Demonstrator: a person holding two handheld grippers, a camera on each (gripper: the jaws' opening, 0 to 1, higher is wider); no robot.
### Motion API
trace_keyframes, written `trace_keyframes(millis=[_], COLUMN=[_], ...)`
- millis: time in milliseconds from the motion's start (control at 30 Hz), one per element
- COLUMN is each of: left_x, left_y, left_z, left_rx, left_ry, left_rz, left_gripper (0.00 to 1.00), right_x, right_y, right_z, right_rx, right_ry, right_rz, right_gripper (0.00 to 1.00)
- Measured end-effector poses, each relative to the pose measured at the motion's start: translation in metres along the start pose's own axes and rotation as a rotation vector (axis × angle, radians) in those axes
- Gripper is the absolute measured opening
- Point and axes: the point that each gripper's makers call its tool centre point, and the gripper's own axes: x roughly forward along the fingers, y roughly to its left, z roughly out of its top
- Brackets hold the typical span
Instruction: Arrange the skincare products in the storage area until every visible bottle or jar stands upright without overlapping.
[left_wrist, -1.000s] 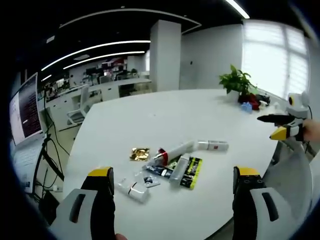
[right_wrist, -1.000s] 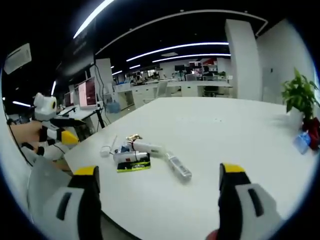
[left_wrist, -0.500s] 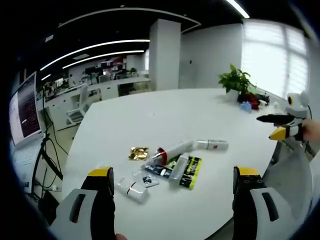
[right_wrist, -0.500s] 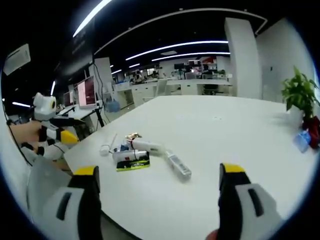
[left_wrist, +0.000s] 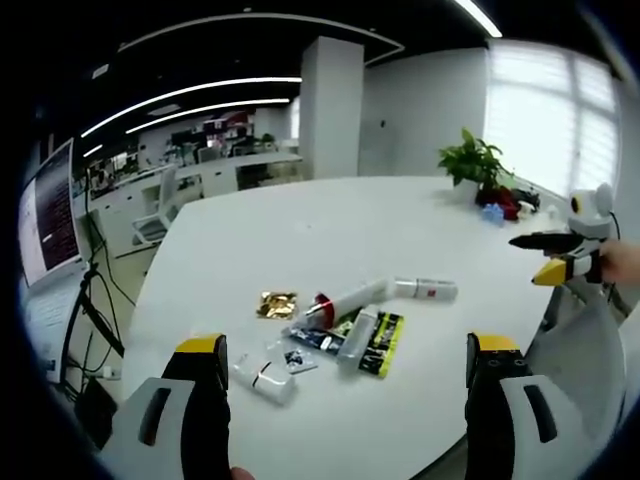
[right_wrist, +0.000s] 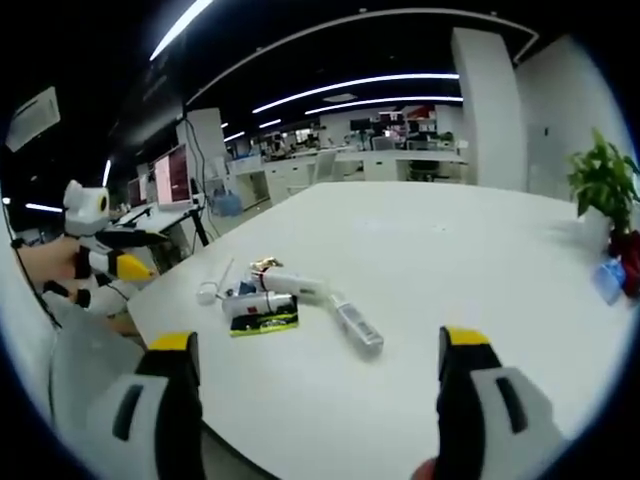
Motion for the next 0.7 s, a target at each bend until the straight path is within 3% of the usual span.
trace_keyframes(millis=[700], left_x=[0.006], left_y=[0.007], left_z=[-0.002], left_rx=[-0.014], left_ry=[0.003], left_rz=[0.012], left_gripper=[0.97], right_x=[0.036], right_y=[-0.009], right_z=[-0.015], right_rx=[-0.067], right_ry=[0.115], right_rz=[0.056], right_gripper=[0.99])
